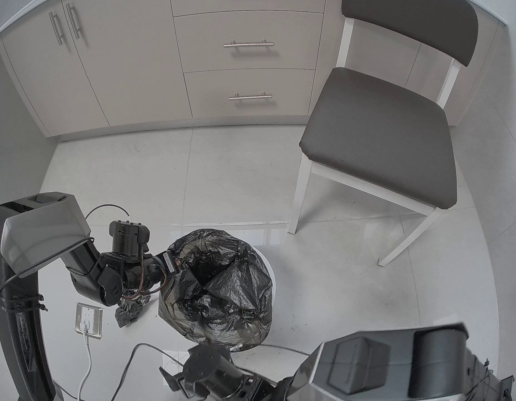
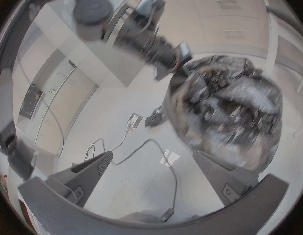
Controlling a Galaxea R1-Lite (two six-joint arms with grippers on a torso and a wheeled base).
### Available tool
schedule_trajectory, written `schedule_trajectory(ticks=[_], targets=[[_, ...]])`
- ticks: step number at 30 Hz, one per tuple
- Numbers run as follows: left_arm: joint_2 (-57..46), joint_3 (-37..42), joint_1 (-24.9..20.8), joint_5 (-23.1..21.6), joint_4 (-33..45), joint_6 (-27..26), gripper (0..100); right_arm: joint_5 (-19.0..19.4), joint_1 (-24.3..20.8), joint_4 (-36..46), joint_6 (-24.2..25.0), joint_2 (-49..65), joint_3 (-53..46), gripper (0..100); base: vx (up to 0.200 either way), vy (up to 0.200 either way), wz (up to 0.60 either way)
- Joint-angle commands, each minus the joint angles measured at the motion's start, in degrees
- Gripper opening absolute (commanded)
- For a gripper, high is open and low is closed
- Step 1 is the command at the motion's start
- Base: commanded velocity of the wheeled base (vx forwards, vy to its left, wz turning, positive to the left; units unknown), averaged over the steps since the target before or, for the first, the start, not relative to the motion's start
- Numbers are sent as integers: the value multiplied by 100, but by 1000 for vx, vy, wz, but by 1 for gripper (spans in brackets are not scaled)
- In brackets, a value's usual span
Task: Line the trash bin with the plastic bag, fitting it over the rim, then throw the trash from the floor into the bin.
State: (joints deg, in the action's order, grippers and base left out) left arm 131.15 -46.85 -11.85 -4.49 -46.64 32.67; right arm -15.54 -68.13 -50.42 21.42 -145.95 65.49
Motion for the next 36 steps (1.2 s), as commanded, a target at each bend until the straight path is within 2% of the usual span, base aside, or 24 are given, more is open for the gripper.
schedule_trajectory(ticks=[1,3,6,8,10,12,22,27,36], targets=[[-19,9,-10,0,-3,-15,0,-80,802,23,-454,1139,-1,100,0,0,0],[-19,9,-10,0,-3,-41,0,-133,1180,15,-621,1288,61,100,0,0,0],[-19,18,-10,0,-3,-59,0,-177,1382,6,-648,1314,140,100,0,0,0],[-19,9,-19,0,-3,-59,0,-318,1830,6,-788,1033,535,100,0,0,0],[-28,9,-19,0,-3,-59,0,-388,1953,6,-867,884,676,100,0,0,0],[-45,9,-72,0,-12,-59,0,-617,2129,-12,-1017,523,931,100,0,0,0],[-19,0,-98,0,-117,-50,0,-643,2225,15,-1043,216,983,100,0,0,0],[-10,-17,-125,0,-117,-50,0,-652,2410,15,-1078,14,1045,100,0,0,0],[43,-44,-125,0,-126,-50,0,-652,2762,23,-1483,-189,1265,100,0,0,0]])
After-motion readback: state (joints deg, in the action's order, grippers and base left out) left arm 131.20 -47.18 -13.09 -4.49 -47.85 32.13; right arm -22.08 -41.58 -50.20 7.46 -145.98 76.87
